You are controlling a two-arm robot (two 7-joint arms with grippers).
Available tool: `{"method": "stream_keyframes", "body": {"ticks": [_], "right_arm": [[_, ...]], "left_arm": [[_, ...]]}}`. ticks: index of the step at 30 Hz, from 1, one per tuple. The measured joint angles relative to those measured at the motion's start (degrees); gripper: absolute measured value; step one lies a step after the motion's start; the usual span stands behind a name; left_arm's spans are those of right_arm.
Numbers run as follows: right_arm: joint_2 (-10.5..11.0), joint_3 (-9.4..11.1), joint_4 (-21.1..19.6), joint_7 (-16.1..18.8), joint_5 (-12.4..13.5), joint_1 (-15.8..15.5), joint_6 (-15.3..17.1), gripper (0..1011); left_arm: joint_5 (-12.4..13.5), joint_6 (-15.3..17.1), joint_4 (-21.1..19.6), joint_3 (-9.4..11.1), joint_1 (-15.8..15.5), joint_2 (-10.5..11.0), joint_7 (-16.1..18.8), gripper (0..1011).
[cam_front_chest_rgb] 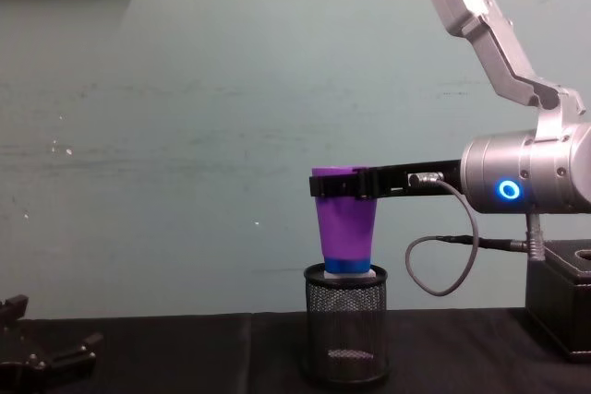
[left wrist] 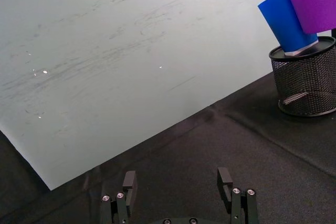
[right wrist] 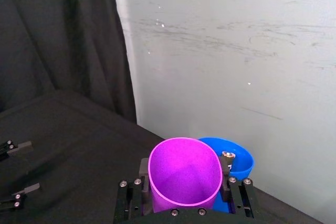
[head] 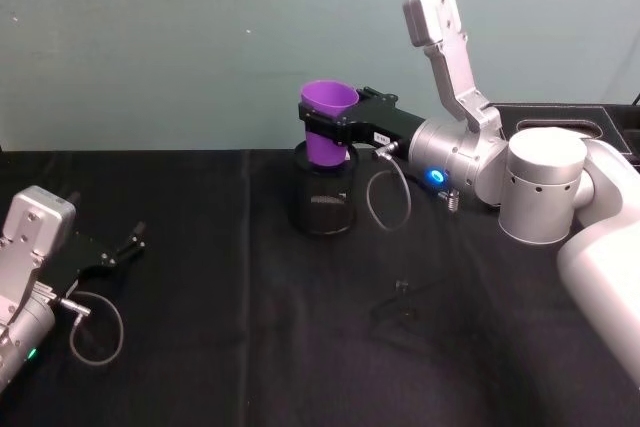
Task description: Pick up one cup with a gripper and tap it against the other cup.
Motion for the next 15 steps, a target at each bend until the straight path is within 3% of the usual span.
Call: {"method": "stream_keyframes", "body": {"ticks": [15], "right_arm": [[-0.4, 1.1, -0.1, -0.2, -0.9, 0.0, 0.6, 734]], "left_arm": [[0.0, 0.0, 0.0, 0.0, 0.0, 0.0, 0.0, 1000]]}}
